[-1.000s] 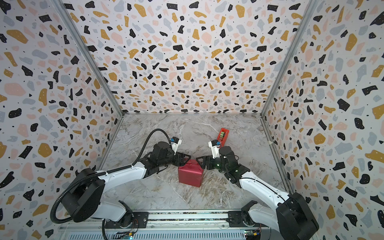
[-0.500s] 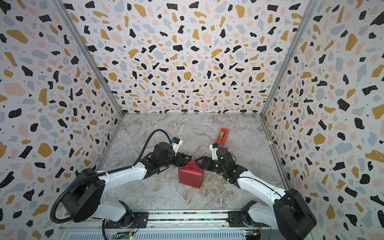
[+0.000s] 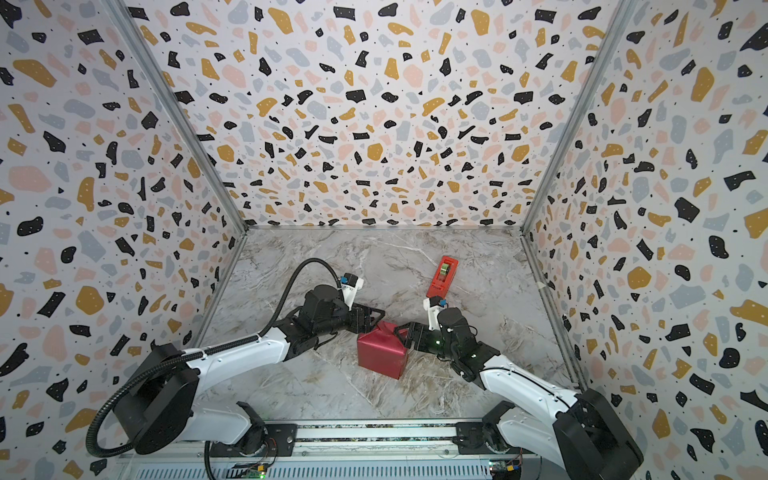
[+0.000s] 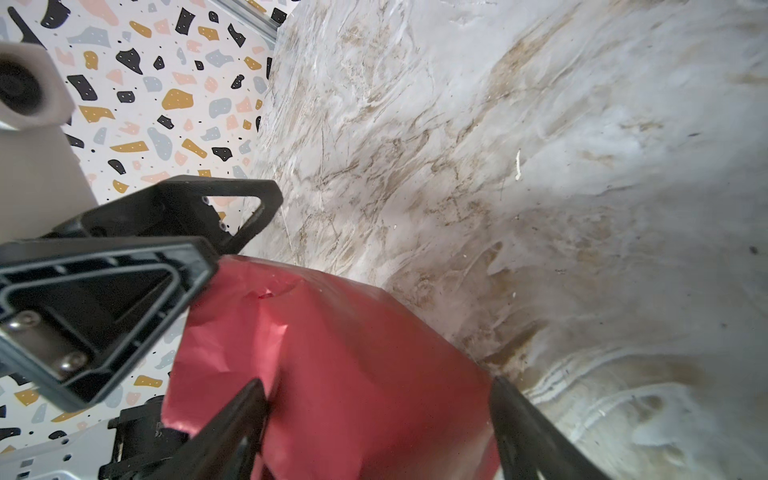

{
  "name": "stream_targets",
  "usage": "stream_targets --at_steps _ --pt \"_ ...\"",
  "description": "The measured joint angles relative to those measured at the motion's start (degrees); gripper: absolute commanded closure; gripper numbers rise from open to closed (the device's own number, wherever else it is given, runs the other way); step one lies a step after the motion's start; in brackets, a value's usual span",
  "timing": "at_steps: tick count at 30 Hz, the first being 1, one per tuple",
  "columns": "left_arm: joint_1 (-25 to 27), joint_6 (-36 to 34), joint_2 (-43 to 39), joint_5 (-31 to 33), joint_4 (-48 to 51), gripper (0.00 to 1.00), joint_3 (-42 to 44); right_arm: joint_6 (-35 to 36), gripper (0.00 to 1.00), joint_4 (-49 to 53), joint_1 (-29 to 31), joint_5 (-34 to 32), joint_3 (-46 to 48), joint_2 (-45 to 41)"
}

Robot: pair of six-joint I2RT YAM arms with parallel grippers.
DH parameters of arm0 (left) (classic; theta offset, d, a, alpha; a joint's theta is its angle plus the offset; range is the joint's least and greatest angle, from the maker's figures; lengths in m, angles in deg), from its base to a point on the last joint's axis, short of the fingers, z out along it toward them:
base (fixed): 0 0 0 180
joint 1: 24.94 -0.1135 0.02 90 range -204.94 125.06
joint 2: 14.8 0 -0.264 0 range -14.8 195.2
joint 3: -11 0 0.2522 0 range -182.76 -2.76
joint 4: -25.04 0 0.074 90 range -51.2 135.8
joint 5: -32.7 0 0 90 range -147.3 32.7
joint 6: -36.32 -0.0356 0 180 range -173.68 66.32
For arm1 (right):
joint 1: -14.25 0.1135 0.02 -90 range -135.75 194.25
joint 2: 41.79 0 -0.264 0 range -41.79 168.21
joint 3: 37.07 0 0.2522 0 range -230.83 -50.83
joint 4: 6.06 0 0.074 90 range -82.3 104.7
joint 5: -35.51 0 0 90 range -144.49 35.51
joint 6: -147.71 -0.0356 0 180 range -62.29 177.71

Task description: Wrap the gift box in paper

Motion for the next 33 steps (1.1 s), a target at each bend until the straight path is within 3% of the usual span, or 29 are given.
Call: stream_targets --at_steps 11,19,33 --pt "-1.7 7.0 0.3 2.3 -0.1 0.24 0.0 0.2 0.17 -3.8 1.0 -1.3 1.9 -0.3" --pt "-2.8 11.8 2.6 -0.9 4.0 0.28 -0.2 0.6 0.17 -4.2 1.4 -1.9 2.7 -1.5" --pt "-2.8 12.8 1.6 -4.9 5.7 0.23 0.2 0.9 0.17 -4.2 1.8 -2.4 3.4 -2.5"
